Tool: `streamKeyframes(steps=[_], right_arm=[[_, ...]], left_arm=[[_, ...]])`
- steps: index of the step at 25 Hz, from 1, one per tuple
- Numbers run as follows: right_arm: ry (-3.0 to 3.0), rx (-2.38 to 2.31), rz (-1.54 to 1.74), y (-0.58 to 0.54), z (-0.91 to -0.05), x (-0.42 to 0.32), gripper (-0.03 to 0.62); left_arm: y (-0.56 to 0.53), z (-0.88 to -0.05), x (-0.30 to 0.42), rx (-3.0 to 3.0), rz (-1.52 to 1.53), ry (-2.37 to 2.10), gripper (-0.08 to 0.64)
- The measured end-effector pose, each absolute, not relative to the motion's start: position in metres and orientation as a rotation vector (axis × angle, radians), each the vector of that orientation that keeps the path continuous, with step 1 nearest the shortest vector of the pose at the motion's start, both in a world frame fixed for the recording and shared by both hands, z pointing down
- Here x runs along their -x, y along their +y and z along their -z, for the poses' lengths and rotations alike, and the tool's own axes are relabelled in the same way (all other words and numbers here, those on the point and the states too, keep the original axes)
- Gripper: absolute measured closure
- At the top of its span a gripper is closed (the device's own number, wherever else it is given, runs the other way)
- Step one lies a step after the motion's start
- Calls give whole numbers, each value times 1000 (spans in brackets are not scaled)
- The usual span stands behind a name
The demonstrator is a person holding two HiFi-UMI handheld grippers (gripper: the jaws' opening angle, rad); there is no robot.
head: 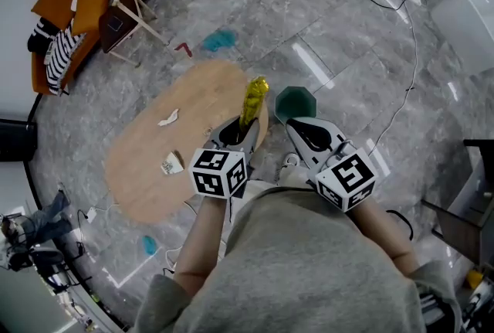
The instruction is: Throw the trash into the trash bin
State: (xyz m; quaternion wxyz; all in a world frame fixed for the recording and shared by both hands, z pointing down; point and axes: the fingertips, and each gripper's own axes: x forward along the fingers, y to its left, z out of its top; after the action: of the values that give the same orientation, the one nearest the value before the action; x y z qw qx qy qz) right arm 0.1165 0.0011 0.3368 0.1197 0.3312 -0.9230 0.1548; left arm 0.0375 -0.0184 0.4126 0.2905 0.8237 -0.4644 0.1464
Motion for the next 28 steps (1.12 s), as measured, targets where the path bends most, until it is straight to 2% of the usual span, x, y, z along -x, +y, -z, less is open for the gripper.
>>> streamKeyframes(steps=[9, 28], right_arm=[[-2690, -1005, -473, -1, -338, -148, 584], [-2643, -1135, -593, 4, -359, -178, 584]], left_arm=[[-21, -419, -74, -2210, -418, -1190, 434], [-19, -440, -105, -2219, -487, -1107, 434]])
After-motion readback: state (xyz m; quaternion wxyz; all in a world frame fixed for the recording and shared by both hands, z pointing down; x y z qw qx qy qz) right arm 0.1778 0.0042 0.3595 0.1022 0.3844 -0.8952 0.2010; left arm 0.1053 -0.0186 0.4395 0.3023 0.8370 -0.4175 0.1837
